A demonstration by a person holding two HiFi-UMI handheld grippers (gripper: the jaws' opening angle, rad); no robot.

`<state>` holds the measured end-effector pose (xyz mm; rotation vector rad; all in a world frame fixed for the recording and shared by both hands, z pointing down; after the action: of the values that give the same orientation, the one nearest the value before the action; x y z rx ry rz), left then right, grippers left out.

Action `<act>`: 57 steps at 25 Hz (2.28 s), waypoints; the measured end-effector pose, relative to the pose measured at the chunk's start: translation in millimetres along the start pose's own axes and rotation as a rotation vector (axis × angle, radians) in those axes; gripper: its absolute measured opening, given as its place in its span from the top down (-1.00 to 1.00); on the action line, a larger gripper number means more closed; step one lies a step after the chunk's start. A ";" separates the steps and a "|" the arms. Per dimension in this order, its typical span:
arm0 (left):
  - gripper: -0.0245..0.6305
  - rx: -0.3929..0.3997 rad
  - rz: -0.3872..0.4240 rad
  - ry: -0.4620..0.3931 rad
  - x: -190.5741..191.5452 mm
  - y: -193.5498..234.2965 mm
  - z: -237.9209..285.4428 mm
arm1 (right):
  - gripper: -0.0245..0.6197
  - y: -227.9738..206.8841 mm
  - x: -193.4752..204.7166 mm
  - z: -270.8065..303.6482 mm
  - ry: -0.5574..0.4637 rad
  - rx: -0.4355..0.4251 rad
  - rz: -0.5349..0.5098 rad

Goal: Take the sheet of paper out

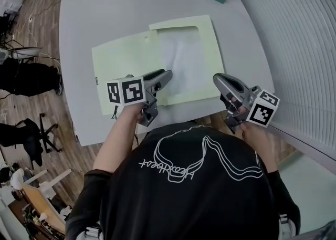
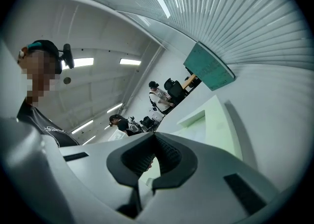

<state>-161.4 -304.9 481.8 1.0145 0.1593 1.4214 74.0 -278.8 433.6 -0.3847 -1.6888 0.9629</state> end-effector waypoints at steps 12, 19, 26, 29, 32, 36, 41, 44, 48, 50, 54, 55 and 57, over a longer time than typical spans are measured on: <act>0.50 -0.097 0.008 0.106 0.9 33.3 37.3 | 0.90 -10.4 13.3 -15.3 -0.073 0.072 0.086; 0.50 -0.125 -0.014 0.143 3.2 39.1 49.9 | 0.90 -8.2 18.3 -22.5 -0.108 0.076 0.115; 0.50 -0.138 -0.015 0.171 8.8 43.5 58.0 | 0.90 -5.9 17.9 -27.5 -0.132 0.084 0.117; 0.50 -0.151 -0.006 0.169 11.7 42.5 58.1 | 0.90 -5.2 19.6 -31.0 -0.137 0.086 0.122; 0.50 -0.186 0.017 0.148 8.5 43.6 56.7 | 0.90 -5.1 20.5 -33.2 -0.133 0.085 0.124; 0.50 -0.164 -0.004 0.149 7.9 42.9 58.8 | 0.90 -4.6 22.7 -33.6 -0.130 0.082 0.124; 0.50 -0.170 0.014 0.145 8.1 39.0 61.6 | 0.90 -2.4 25.8 -37.3 -0.129 0.087 0.128; 0.61 -0.187 0.026 0.146 8.1 44.5 64.4 | 0.90 -5.9 28.5 -38.4 -0.128 0.088 0.127; 0.85 -0.234 0.019 0.142 8.6 48.2 64.6 | 0.90 -4.1 29.4 -43.1 -0.131 0.089 0.124; 0.88 -0.252 0.022 0.138 8.8 46.1 61.9 | 0.90 1.2 27.9 -45.1 -0.129 0.089 0.119; 0.88 -0.256 0.030 0.138 10.7 43.9 58.0 | 0.90 8.5 26.1 -46.6 -0.127 0.084 0.107; 0.88 -0.258 0.035 0.139 12.0 45.6 56.5 | 0.90 9.4 27.6 -45.8 -0.125 0.083 0.104; 0.89 -0.264 0.047 0.138 15.6 54.1 51.8 | 0.90 9.8 34.7 -41.5 -0.121 0.081 0.100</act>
<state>-164.6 -325.8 555.3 0.7082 0.0458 1.5107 97.8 -232.6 451.6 -0.3661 -1.7463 1.1450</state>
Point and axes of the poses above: the fingertips, and each gripper's own axes: z forward along the fingers, y to its left, x out of its underside, the point moved 6 cm from there along -z, backward along the fingers, and after that the axes turned 10 degrees about -x, right-handed, at the moved point
